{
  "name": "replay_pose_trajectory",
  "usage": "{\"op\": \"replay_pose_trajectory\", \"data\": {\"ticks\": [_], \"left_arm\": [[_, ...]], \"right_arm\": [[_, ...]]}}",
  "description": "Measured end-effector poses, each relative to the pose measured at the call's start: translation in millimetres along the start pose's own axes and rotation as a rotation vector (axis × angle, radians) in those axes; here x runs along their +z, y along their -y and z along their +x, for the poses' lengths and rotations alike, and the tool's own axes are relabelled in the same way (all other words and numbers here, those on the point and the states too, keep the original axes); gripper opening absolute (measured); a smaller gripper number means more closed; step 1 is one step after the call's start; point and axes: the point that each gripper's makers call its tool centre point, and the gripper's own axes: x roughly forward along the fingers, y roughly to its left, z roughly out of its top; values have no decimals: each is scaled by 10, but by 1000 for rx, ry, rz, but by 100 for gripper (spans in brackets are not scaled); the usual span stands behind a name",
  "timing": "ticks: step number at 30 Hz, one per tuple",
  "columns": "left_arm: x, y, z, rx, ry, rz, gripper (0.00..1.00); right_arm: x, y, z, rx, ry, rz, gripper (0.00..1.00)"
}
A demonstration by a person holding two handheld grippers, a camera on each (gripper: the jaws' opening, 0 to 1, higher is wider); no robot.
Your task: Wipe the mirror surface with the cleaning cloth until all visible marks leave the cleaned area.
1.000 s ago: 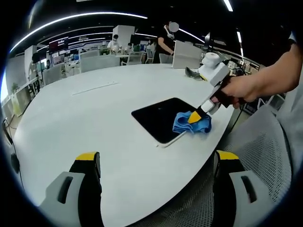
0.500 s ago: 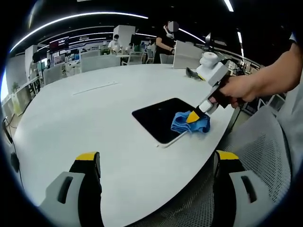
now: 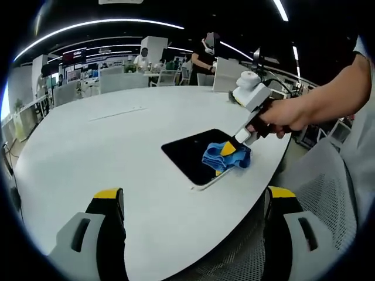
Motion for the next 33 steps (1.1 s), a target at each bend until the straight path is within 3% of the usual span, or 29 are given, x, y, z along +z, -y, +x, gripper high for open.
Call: {"op": "replay_pose_trajectory", "data": {"ticks": [33], "left_arm": [[-42,3,15,-3,-23,-1,99]], "right_arm": [[615,175,258,-27,28,-21,0]]}}
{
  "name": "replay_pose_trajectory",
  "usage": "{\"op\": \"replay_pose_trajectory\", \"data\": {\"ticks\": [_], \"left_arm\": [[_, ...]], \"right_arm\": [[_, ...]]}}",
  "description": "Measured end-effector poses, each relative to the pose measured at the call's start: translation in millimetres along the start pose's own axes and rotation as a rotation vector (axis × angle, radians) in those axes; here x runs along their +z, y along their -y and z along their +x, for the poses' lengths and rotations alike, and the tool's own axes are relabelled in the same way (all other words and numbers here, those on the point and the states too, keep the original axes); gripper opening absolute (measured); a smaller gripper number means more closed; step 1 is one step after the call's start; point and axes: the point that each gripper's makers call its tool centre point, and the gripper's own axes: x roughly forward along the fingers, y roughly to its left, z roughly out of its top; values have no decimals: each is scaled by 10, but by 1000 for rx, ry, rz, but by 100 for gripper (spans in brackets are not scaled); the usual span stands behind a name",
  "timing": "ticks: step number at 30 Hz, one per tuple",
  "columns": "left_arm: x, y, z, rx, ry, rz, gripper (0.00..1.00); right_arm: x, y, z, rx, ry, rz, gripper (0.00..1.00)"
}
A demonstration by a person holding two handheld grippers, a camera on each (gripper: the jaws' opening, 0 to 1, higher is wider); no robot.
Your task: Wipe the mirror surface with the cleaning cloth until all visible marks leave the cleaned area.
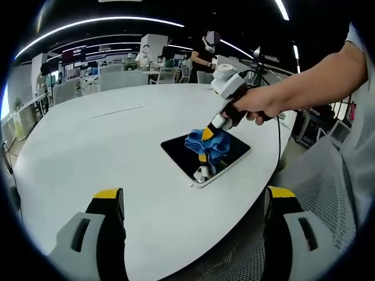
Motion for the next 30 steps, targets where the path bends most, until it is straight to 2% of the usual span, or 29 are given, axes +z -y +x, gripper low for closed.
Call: {"op": "replay_pose_trajectory", "data": {"ticks": [12,30], "left_arm": [[-9,-7,0,0,-2,-1,99],[-13,-8,3,-3,-3,-1,99]], "right_arm": [[167,40,90,-17,1,-12,0],[258,20,77,-22,8,-13,0]]}}
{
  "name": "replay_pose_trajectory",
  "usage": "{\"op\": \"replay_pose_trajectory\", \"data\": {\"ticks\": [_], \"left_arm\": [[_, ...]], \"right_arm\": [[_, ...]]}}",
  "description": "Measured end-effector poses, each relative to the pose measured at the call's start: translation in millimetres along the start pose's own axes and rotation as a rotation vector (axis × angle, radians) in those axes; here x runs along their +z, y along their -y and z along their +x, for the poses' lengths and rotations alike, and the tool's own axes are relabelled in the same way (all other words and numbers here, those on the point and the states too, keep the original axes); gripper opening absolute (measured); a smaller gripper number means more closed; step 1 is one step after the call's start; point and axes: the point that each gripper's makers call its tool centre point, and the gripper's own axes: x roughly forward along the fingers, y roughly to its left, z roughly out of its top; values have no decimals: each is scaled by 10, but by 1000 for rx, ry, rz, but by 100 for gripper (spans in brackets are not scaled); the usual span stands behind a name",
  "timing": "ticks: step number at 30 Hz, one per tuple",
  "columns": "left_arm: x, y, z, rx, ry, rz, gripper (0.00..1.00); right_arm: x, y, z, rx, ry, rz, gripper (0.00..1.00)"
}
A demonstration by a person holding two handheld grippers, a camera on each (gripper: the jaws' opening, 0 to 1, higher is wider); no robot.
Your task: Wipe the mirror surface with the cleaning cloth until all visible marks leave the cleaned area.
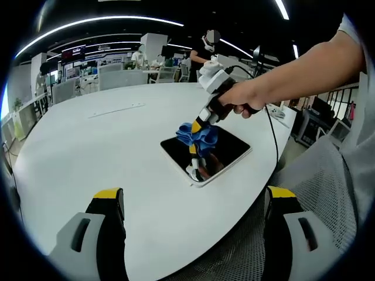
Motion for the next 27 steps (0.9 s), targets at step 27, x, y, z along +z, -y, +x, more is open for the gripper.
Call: {"op": "replay_pose_trajectory", "data": {"ticks": [27], "left_arm": [[6,2,-6,2,0,3,99]], "right_arm": [[-47,241,-30,-9,3,12,0]]}}
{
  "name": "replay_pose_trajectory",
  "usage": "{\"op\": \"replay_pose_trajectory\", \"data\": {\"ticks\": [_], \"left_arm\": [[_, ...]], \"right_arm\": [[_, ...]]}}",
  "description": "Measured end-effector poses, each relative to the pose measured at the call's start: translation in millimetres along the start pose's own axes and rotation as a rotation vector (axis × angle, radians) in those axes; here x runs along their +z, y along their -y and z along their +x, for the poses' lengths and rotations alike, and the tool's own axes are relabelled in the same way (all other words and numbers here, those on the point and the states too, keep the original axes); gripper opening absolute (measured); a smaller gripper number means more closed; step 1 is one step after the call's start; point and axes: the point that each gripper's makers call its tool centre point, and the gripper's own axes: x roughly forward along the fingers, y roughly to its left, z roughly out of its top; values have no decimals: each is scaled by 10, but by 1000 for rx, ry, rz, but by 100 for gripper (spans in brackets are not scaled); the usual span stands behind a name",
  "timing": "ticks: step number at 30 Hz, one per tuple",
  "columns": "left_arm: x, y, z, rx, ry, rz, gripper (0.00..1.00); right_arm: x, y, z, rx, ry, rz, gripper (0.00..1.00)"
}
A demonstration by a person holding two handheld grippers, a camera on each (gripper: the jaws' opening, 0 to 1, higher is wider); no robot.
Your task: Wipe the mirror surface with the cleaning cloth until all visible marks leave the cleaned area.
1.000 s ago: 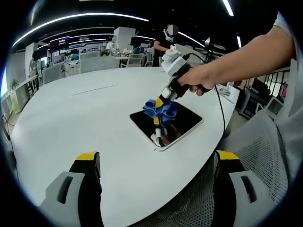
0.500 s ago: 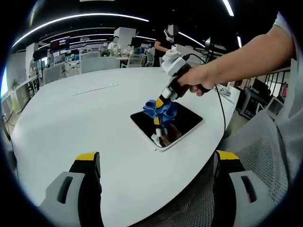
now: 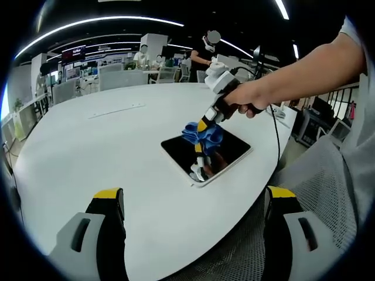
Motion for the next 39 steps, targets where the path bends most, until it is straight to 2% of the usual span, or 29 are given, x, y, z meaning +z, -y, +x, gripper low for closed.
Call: {"op": "replay_pose_trajectory", "data": {"ticks": [19,27,39], "left_arm": [[5,-8,4,3,2,4,99],[1,-11,6,4,0,4,99],[-5,-7,6,3,-1,8,99]], "right_arm": [[-73,274,-87,-37,-6,4,0],[-76,264,-81,-42,-1,11,0],[-222,190,-152,-42,8,18,0]]}}
